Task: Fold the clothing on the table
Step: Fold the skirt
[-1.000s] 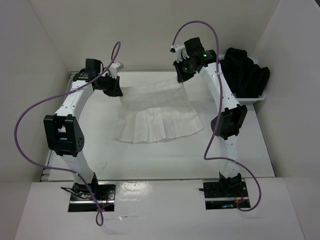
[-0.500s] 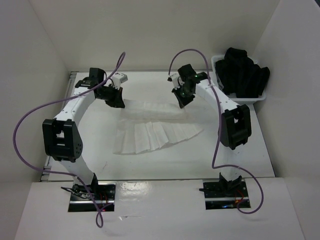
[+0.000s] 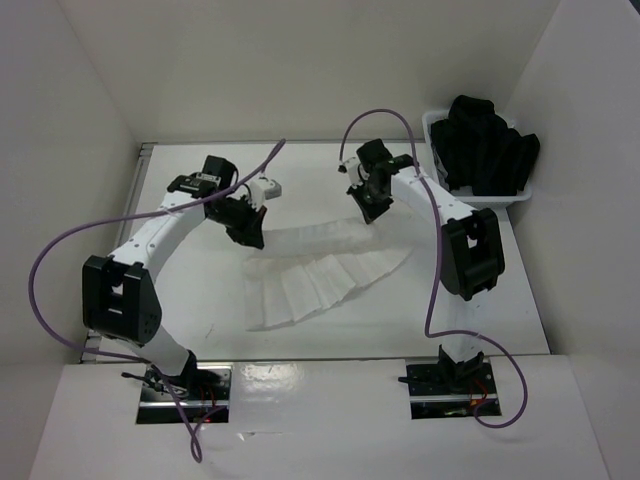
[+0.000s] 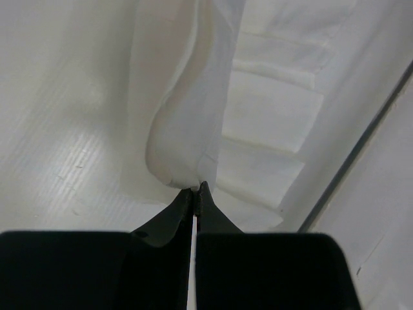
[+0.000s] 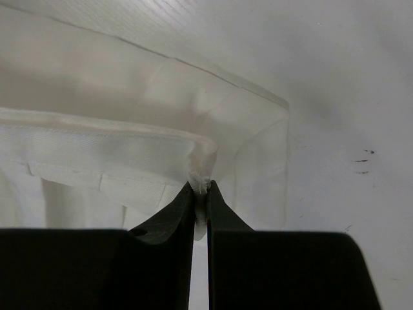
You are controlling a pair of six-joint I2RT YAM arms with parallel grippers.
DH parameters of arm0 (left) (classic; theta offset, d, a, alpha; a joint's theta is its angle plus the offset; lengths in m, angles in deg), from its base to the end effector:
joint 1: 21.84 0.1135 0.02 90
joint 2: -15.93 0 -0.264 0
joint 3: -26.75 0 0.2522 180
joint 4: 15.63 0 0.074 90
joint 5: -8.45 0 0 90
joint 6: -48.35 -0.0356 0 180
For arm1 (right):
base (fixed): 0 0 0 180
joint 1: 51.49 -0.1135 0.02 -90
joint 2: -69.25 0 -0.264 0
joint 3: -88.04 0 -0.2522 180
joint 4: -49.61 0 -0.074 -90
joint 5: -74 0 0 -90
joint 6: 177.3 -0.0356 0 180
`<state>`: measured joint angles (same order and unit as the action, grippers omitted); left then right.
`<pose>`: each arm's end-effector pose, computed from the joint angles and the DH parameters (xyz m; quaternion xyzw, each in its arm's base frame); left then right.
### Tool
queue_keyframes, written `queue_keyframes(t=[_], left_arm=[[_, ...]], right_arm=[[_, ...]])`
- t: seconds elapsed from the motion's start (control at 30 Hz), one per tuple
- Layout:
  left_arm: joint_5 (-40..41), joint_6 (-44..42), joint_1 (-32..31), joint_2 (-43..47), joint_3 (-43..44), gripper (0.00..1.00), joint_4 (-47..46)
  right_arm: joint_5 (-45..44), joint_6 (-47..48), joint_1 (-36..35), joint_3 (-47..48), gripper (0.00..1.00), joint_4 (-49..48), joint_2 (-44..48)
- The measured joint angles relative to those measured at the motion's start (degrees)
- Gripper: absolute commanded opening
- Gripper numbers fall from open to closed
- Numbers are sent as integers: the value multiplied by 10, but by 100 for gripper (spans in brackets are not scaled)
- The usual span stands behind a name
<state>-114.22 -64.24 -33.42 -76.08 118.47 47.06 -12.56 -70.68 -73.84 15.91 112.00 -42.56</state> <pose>0.3181 -0.0848 0.2834 0.3369 0.8726 -0.2507 0.2494 0.3818 0.1593 0.2410 -0.3321 0.9202 0.0396 0.2033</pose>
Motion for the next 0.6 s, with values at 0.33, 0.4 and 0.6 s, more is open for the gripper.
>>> queue_keyframes(t=[0.33, 0.4, 0.6], left_arm=[[21, -12, -106, 17, -71, 0, 14], [21, -12, -121, 17, -78, 0, 10], [22, -11, -176, 12, -91, 2, 2]], right_arm=[[-7, 4, 3, 1, 0, 0, 0], [-7, 3, 3, 3, 0, 0, -1], [-11, 3, 3, 8, 0, 0, -2]])
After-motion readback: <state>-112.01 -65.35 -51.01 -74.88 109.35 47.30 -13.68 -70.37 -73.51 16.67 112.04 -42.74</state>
